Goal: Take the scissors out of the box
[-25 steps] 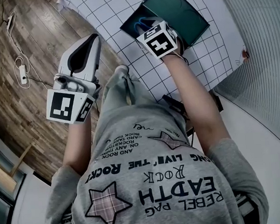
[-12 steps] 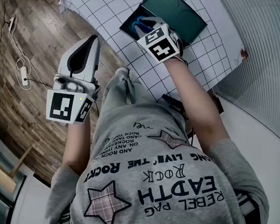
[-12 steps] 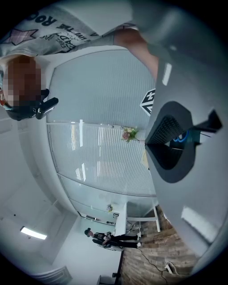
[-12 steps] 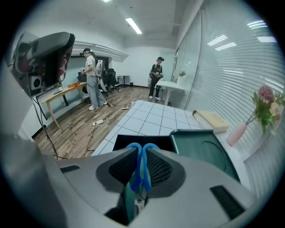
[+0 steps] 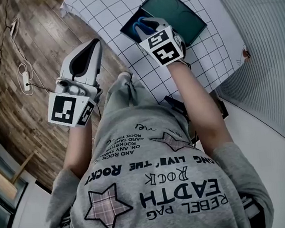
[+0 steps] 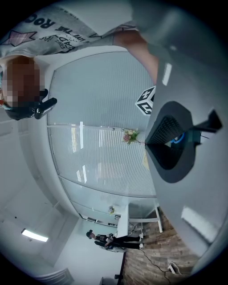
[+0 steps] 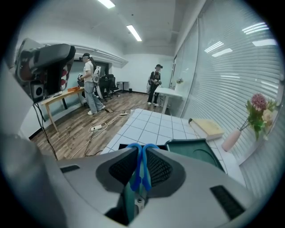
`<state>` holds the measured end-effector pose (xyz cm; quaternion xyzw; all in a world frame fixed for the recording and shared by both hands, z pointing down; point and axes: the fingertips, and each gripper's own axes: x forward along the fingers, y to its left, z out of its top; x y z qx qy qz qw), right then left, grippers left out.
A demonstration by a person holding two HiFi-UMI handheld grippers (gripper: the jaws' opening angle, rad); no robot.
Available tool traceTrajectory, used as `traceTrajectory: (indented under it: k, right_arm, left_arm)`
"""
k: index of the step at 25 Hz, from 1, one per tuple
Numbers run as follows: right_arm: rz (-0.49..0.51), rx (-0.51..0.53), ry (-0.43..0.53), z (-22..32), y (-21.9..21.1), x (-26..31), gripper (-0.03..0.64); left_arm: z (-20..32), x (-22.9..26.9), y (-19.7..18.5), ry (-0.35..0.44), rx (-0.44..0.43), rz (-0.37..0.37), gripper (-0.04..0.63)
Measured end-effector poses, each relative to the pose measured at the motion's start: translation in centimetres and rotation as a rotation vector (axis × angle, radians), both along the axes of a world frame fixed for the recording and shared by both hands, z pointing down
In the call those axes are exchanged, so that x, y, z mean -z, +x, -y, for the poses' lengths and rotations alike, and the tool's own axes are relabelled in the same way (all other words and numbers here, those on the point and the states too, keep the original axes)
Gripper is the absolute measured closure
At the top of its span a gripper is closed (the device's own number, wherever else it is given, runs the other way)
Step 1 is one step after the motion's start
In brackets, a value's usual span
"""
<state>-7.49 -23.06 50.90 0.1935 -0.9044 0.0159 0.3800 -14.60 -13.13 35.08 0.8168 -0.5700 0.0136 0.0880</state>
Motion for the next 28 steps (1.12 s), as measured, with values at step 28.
traceTrajectory:
  k: [28]
  right_arm:
    - [0.211,-0.124,0.072,0.7,1.5,7.1,0.538]
  left_arm:
    - [-1.1,3.5,1.0,0.082,-0.009,0.031,0.591]
